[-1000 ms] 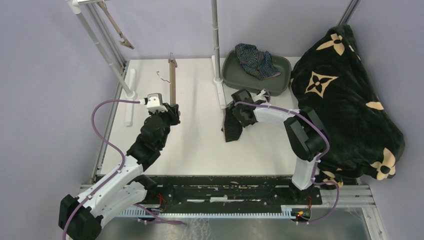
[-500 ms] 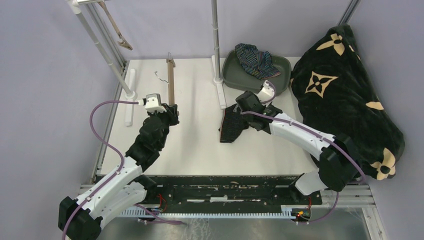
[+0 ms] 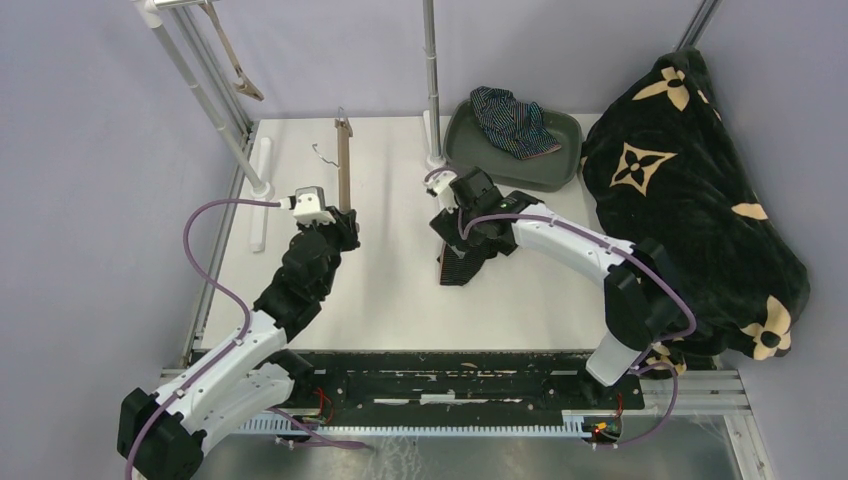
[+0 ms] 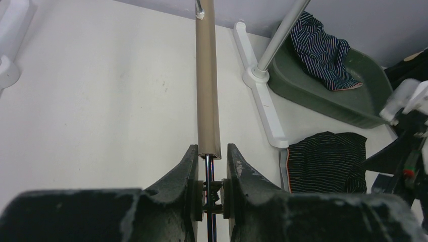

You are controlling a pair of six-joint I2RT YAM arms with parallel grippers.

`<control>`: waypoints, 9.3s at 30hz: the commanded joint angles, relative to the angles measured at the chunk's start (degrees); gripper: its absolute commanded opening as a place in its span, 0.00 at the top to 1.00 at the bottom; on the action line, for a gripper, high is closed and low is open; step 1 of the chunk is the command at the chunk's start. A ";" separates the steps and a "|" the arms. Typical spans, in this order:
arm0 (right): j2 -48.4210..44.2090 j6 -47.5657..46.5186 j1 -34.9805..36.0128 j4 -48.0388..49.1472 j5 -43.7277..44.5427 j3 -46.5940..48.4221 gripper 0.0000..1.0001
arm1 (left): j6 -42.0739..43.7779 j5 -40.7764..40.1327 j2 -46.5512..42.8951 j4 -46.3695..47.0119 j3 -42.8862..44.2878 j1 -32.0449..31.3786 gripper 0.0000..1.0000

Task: Clip the underwear to the hanger
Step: Clamp the underwear onto the hanger.

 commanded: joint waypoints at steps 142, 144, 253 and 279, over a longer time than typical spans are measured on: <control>-2.95 45.43 -4.10 79.89 -35.99 -34.28 0.99 | -15.30 32.90 22.99 47.86 -5.27 4.15 0.97; -2.91 45.32 -4.07 79.57 -36.00 -34.04 0.99 | -15.57 33.34 23.52 48.25 -5.19 4.22 0.97; 0.32 46.09 -6.52 83.23 -42.79 -29.42 0.99 | -25.84 52.00 33.20 56.79 -2.05 10.40 0.97; 0.22 47.27 -6.74 82.93 -43.66 -27.06 0.99 | -23.22 52.41 32.29 52.86 -1.06 10.37 0.97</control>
